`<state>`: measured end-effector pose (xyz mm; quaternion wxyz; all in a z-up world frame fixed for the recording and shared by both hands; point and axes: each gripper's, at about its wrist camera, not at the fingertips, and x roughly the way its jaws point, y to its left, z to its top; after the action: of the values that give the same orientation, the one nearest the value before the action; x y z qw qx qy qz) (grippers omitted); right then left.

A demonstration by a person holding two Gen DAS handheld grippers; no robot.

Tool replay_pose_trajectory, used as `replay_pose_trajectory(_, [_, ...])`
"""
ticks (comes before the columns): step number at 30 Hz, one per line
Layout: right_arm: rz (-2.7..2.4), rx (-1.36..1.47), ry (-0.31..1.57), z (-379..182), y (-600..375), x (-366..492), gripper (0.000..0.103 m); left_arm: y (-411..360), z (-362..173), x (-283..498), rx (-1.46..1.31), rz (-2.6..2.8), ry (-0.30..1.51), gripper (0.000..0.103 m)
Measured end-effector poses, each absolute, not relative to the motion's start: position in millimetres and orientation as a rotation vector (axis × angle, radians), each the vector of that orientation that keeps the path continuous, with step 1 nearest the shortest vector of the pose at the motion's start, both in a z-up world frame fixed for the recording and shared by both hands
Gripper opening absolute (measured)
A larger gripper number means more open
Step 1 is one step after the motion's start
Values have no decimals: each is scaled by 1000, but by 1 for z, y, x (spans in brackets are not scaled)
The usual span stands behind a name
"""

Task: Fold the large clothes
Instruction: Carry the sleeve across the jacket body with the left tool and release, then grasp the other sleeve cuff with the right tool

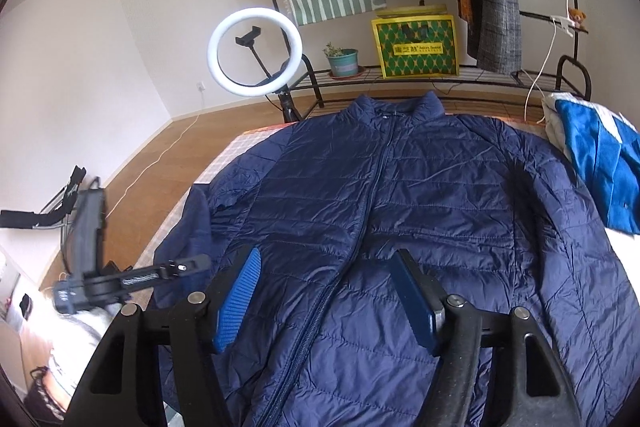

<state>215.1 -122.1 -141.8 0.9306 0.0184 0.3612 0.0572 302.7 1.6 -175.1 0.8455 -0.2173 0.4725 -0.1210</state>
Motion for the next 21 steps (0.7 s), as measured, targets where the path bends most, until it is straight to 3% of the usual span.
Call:
replay_pose_trajectory(5, [107, 78, 783, -152, -133, 223, 72, -8, -199, 324, -507, -286, 1039, 10])
replay_pose_trajectory(8, [116, 98, 809, -159, -136, 228, 86, -6, -205, 327, -534, -324, 1063, 24])
replay_pose_trajectory(11, [120, 65, 822, -166, -129, 231, 89, -4, -197, 323, -544, -372, 1059, 35])
replay_pose_trajectory(13, [122, 42, 820, -172, -122, 232, 93, 3, -182, 318, -541, -381, 1018, 35])
replay_pose_trajectory(15, [142, 22, 828, -179, -111, 233, 103, 14, -166, 312, -519, -363, 971, 35])
replay_pose_trajectory(21, [193, -94, 899, -207, -65, 242, 103, 61, -143, 293, -404, -193, 887, 35])
